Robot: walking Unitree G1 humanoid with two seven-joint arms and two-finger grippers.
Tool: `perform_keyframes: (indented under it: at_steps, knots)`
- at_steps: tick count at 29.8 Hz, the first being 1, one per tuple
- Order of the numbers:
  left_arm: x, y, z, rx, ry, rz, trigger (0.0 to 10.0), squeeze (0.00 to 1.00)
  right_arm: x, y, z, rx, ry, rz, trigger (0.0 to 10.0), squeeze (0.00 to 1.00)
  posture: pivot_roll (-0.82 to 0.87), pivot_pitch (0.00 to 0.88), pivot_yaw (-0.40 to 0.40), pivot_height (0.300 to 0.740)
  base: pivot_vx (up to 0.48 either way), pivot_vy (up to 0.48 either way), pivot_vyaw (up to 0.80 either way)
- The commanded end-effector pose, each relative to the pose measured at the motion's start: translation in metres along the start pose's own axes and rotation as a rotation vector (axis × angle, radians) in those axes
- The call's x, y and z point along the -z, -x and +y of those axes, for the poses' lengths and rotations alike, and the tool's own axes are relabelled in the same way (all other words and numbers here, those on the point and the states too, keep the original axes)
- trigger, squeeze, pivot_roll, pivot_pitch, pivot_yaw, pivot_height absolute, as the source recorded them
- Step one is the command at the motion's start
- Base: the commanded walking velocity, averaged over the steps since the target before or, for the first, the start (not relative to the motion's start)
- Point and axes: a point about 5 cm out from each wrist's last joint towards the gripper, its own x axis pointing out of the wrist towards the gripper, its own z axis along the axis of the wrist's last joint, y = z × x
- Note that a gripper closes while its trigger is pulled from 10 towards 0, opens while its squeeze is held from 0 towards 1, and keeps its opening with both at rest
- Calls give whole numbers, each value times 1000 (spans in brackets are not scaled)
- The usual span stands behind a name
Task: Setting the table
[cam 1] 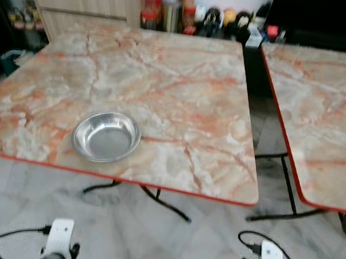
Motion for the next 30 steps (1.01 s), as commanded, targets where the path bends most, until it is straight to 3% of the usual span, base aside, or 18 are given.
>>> perform_keyframes:
  at_steps: [1,30]
  knots:
    - [4,0,-1,-6,-4,20,10000,0,2,1,-5,18,-5,7,10000,0,43,111,-12,740,0,-412,0]
    - [5,0,-5,-3,0,33,10000,0,-3,0,-4,19,-20,-6,10000,0,18,161,-11,740,0,-394,0]
